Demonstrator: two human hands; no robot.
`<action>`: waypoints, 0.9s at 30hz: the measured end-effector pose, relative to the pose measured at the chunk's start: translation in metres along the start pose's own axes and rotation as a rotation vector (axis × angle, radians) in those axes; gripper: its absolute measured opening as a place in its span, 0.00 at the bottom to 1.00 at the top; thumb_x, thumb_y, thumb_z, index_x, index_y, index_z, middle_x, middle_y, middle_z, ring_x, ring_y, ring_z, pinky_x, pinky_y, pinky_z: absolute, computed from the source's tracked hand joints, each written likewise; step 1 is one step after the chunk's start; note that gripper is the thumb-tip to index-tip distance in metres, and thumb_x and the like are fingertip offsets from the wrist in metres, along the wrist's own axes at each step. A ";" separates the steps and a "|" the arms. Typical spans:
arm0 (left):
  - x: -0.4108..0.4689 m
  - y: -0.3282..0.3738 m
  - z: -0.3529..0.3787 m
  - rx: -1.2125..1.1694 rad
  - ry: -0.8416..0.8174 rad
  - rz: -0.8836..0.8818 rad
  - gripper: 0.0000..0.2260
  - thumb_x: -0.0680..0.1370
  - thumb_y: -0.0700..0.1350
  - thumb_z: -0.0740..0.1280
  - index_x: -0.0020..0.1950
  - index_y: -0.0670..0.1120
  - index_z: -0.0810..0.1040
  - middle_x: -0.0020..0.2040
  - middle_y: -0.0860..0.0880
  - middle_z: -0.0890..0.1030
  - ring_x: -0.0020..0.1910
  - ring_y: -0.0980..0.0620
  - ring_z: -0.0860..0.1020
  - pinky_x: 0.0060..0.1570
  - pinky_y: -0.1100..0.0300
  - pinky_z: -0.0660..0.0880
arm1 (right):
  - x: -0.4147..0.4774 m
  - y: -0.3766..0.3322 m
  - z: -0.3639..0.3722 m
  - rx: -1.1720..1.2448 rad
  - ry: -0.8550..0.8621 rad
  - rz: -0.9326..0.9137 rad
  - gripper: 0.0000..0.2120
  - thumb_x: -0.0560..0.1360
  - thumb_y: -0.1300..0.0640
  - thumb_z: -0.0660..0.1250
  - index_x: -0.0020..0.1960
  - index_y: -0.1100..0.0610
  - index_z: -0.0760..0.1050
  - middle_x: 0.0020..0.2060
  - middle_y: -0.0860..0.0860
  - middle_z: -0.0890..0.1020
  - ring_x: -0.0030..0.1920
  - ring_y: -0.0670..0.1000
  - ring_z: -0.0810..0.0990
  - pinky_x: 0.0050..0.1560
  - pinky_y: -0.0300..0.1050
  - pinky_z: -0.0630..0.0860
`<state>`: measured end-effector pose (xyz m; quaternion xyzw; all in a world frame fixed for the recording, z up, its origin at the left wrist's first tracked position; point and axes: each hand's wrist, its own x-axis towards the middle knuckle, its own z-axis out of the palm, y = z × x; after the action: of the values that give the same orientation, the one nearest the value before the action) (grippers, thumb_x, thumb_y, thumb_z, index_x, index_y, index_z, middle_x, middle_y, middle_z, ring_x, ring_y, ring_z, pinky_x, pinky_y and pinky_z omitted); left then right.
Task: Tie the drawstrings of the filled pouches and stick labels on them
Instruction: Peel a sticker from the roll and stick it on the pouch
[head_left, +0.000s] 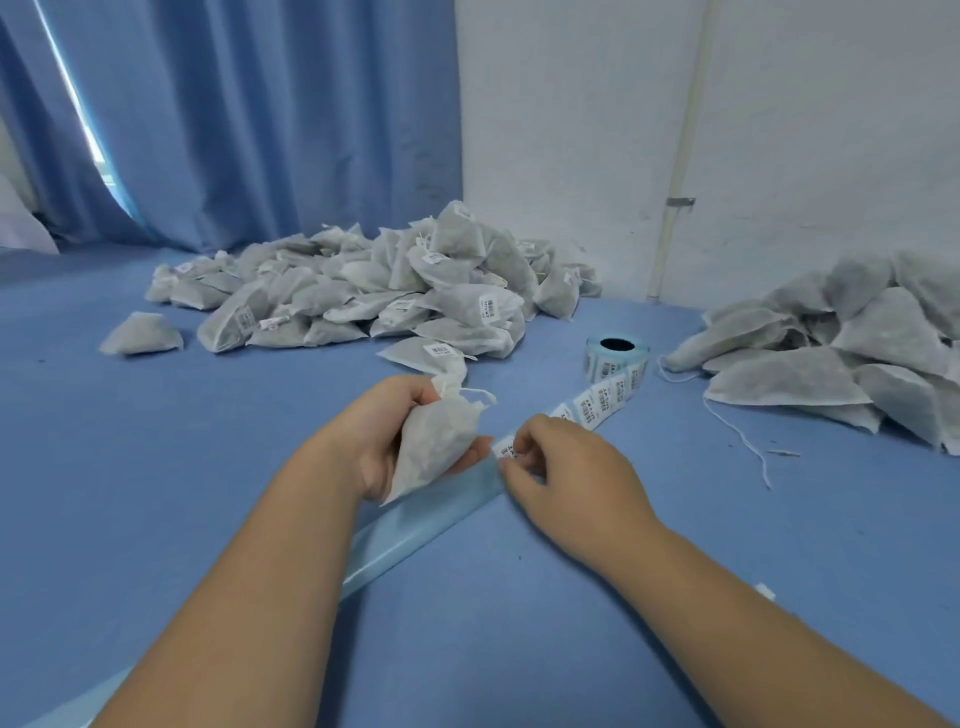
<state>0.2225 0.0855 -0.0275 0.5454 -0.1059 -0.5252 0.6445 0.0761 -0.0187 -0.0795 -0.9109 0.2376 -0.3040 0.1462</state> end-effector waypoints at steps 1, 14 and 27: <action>0.001 0.000 0.000 0.001 -0.011 -0.013 0.09 0.74 0.37 0.57 0.48 0.35 0.74 0.43 0.32 0.83 0.33 0.38 0.84 0.27 0.53 0.80 | 0.000 -0.001 0.000 -0.005 0.012 -0.006 0.09 0.76 0.44 0.63 0.45 0.48 0.69 0.41 0.44 0.78 0.43 0.47 0.76 0.42 0.45 0.73; 0.009 -0.006 0.000 0.157 -0.052 0.017 0.10 0.73 0.39 0.57 0.50 0.37 0.74 0.58 0.34 0.77 0.54 0.37 0.77 0.68 0.43 0.70 | 0.003 -0.003 -0.002 0.280 -0.042 0.202 0.06 0.71 0.51 0.69 0.37 0.51 0.76 0.36 0.45 0.81 0.39 0.46 0.78 0.42 0.41 0.74; 0.001 -0.004 0.002 0.163 -0.029 0.069 0.11 0.74 0.37 0.56 0.55 0.40 0.71 0.61 0.34 0.76 0.67 0.32 0.73 0.71 0.40 0.66 | 0.006 0.006 -0.019 0.292 -0.090 0.258 0.09 0.70 0.58 0.67 0.32 0.51 0.75 0.29 0.43 0.76 0.29 0.40 0.72 0.32 0.32 0.69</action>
<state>0.2192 0.0846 -0.0308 0.5844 -0.1763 -0.5002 0.6142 0.0663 -0.0292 -0.0643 -0.8547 0.2988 -0.2728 0.3251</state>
